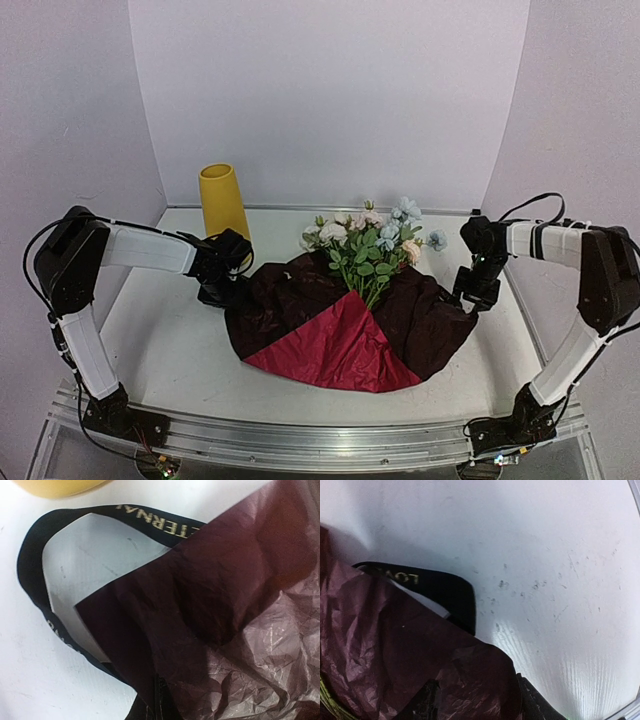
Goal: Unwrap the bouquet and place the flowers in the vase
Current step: Unfold the wrapping paper at the center of the board.
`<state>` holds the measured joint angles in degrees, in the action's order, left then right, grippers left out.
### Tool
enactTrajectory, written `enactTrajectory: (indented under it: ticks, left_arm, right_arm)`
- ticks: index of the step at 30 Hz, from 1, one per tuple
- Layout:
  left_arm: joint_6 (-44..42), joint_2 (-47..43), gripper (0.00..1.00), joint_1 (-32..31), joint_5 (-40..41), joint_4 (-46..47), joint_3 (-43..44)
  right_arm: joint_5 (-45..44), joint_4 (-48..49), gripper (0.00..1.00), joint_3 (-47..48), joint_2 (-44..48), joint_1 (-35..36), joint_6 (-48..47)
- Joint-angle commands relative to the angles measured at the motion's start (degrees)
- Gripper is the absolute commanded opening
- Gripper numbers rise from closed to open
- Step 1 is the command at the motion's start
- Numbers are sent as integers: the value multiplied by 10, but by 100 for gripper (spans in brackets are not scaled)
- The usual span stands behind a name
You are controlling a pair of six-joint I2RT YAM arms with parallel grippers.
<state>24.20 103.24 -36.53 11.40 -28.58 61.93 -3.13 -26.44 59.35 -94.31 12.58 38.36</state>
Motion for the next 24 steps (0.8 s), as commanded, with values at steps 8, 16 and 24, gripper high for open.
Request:
enactTrajectory:
  ticks: [8,16,24]
  left_arm:
    - [65,-25,47,4,54,-53,29]
    - [110,-91,64,4,109,-111,53]
    - [119,-155,62,4,9,-110,106]
  right_arm:
    - [-20,-14,64,-45,122,3,-55]
    - [-17,-20,66,0,202,4,-106]
    - [105,8,53,13,218,22,-122]
